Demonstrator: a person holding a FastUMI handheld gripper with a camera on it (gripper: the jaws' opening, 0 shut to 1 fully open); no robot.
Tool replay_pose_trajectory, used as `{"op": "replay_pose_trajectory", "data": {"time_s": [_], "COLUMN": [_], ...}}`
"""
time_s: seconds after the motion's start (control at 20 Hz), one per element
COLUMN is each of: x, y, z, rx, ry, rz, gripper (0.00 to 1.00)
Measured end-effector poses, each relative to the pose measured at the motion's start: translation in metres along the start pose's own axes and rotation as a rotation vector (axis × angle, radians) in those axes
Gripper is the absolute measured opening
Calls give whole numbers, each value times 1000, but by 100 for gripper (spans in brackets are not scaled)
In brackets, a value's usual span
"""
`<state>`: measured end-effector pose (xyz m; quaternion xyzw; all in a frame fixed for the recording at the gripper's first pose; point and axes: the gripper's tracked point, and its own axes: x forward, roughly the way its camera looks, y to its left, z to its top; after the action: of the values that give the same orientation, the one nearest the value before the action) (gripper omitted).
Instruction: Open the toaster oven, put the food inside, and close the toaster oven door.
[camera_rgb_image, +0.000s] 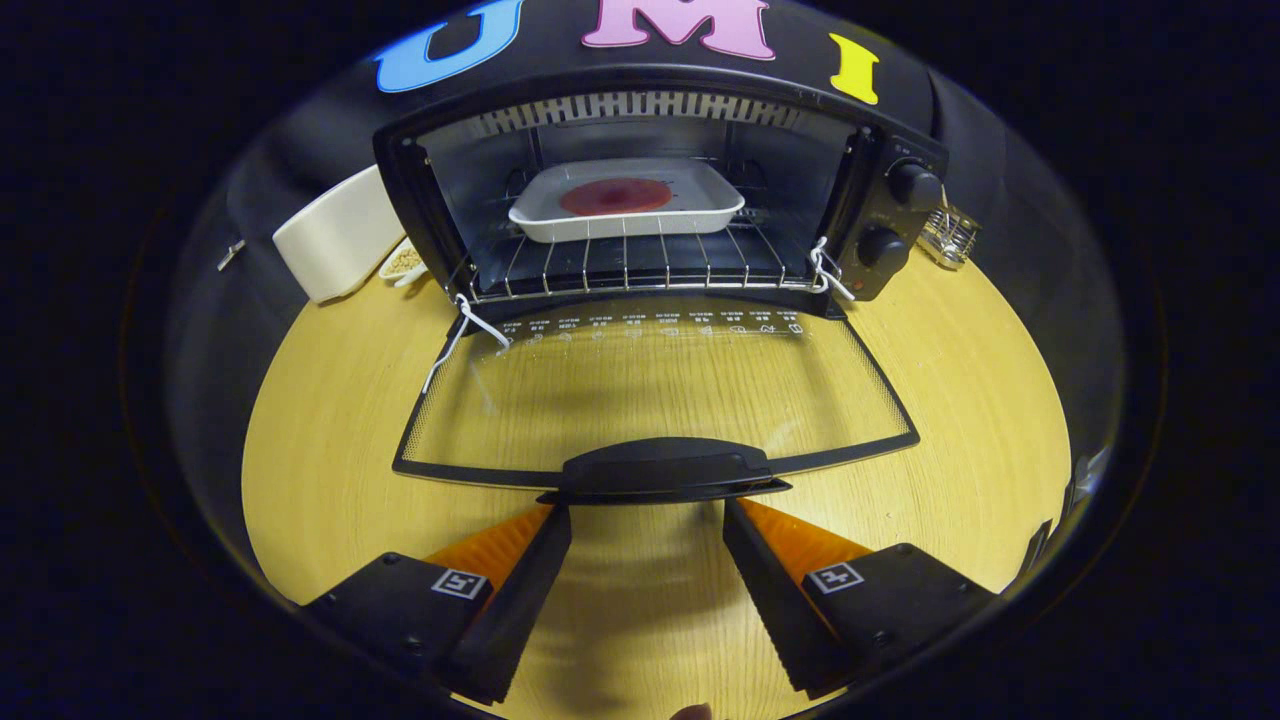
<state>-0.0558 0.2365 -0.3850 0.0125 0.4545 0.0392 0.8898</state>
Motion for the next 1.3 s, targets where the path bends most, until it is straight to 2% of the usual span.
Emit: {"op": "replay_pose_trajectory", "data": {"time_s": [0.75,1.15,1.3], "x": [-71,-92,-104], "y": [-4,-7,-9], "z": [65,127,136], "rx": [5,7,-8], "ry": [-250,-366,-400], "rz": [72,85,99], "gripper": [100,100,100]}}
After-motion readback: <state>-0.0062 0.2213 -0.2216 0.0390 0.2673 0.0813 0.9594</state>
